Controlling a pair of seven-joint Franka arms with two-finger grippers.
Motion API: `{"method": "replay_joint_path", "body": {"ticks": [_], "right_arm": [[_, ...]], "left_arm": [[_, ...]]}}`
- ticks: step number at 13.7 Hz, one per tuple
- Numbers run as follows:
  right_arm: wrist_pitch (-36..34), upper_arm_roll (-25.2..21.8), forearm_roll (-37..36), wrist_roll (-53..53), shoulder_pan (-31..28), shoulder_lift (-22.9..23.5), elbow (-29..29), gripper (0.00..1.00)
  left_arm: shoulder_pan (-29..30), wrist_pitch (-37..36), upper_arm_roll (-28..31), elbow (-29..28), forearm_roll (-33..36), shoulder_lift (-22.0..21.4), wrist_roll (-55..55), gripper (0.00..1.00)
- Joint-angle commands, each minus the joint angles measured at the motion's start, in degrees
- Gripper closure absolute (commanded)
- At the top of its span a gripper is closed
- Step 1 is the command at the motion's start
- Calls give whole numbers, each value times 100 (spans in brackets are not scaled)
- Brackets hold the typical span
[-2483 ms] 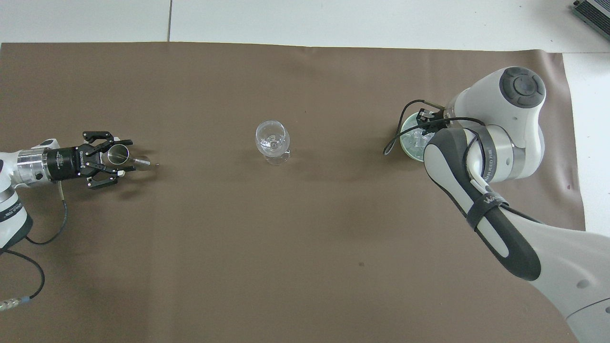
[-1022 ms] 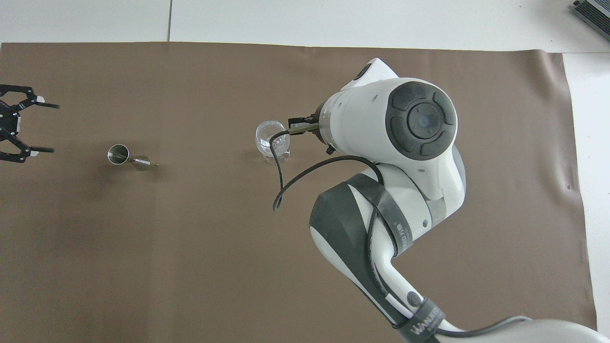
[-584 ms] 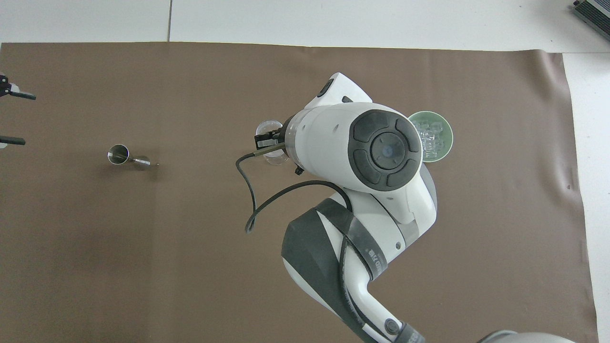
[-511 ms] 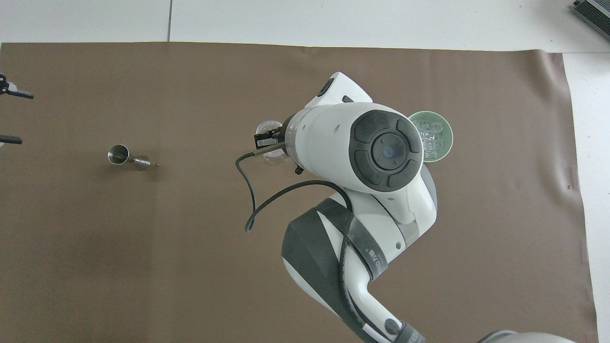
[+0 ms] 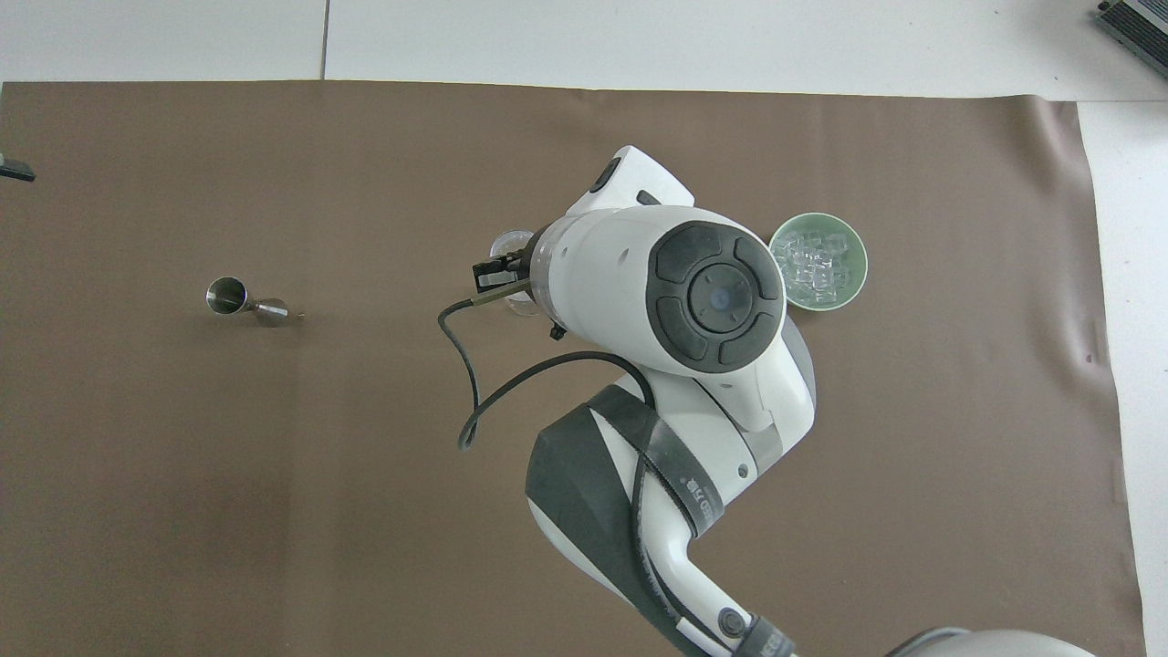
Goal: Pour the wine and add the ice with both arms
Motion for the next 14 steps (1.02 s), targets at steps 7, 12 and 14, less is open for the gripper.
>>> {"method": "replay_joint_path", "body": {"ticks": [7,12,14], "right_arm": [[382,41,-74,-191,-102,375,40,100],[391,41,-83,-244,-94,472,40,100],[670,41,-74,-218,-58,542,40,100]], "left_arm": [[-628,102,69,-93,748,-353,807,0],[-883,6,60,-111,951,-502,1169,0],[-1111,-38,104,-137,968,-581,1326,0]]}}
